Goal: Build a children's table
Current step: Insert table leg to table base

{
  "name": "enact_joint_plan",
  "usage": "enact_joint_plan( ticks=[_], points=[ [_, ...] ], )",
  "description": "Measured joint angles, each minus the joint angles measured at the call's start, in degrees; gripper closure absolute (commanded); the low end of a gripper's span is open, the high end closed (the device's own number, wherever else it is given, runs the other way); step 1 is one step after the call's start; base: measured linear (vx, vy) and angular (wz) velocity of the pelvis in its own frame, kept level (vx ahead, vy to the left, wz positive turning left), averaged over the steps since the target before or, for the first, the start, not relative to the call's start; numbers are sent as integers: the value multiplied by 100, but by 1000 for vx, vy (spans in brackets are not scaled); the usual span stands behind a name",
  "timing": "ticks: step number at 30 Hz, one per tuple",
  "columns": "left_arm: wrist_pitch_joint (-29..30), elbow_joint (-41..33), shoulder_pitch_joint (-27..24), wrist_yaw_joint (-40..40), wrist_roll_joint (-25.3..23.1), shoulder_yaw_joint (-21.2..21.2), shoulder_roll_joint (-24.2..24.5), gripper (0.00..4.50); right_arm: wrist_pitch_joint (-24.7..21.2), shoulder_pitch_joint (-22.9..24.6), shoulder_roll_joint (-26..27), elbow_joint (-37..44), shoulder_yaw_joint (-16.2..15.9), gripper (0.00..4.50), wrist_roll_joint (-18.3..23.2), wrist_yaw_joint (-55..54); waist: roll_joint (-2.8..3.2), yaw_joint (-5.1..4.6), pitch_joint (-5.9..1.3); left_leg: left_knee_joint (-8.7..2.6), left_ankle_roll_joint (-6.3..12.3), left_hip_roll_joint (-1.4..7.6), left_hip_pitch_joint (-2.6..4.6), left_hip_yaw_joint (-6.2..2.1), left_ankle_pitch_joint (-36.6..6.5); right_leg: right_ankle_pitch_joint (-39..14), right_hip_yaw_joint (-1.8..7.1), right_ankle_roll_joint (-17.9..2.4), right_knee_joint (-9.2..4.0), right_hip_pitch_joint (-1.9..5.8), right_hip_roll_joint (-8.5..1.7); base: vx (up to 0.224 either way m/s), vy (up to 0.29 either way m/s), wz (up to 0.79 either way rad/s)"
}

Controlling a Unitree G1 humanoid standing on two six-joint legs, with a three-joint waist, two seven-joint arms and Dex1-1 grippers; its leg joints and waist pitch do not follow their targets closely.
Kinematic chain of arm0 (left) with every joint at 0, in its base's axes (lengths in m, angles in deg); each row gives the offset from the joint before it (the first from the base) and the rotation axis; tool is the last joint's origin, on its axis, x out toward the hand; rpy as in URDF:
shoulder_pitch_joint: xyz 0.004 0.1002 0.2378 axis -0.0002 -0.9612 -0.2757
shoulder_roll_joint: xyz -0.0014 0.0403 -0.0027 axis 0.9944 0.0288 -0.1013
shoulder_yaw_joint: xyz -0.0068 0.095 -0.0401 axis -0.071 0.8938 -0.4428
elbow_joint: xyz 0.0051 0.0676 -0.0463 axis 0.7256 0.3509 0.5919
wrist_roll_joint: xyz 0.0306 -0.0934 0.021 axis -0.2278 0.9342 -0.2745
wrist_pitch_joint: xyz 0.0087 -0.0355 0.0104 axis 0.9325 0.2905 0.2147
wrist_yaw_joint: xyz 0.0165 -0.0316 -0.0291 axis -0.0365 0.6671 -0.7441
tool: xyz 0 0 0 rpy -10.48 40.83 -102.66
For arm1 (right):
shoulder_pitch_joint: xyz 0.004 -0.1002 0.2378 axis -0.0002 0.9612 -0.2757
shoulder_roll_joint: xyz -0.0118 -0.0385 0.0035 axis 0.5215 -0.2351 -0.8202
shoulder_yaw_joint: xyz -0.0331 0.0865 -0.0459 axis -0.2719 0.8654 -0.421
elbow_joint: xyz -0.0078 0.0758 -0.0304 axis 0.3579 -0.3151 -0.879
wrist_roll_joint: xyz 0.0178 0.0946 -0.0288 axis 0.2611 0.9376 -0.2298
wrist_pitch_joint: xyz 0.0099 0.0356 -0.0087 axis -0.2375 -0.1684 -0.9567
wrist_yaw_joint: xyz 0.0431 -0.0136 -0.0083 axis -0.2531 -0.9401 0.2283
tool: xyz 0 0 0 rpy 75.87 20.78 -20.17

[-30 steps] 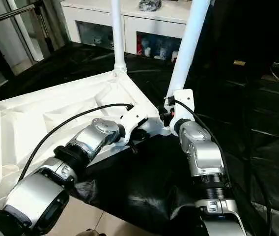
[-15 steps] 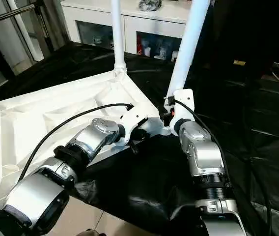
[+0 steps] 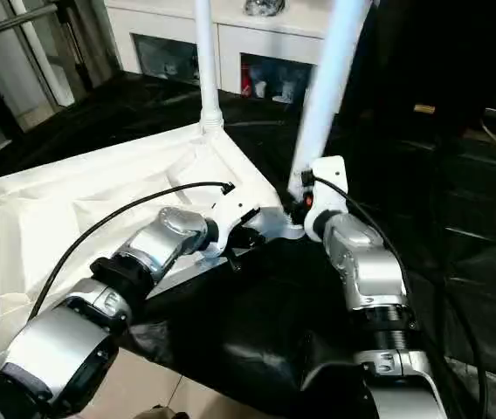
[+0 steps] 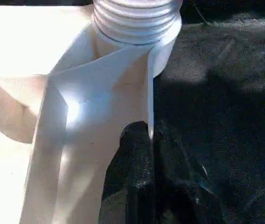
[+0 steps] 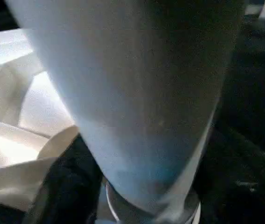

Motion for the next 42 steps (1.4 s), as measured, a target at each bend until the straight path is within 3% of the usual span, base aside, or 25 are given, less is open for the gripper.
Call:
enact_joint_plan(
  ticks=[14,21,29,42],
  points=[
    [-178,-129,-93,152,-4,12,99,450,-19,7,-40,-1,-45,36,16,272,8,14,5,-3,0,2,-4,2,2,-15,-1,-5,-2,-4,2,0,0,0],
    [-419,-465,-332,590,-5,102,266,450,-225,402,-295,561,-172,36,65,602,26,106,8,1,21,3,-22,3,15,-21,-1,-5,-4,-15,1,0,0,0],
    [-1150,-788,-671,1418,-7,319,605,450,-397,1406,-965,1757,-256,36,443,1511,127,271,3,4,27,4,-25,3,19,-23,-2,-1,10,-21,1,0,0,0],
    [-1814,-820,-800,1920,-87,407,794,450,-468,1914,-1320,2473,-343,36,524,1828,173,351,-3,28,13,4,-32,3,10,-21,-1,6,24,-21,-1,0,0,0]
  ],
)
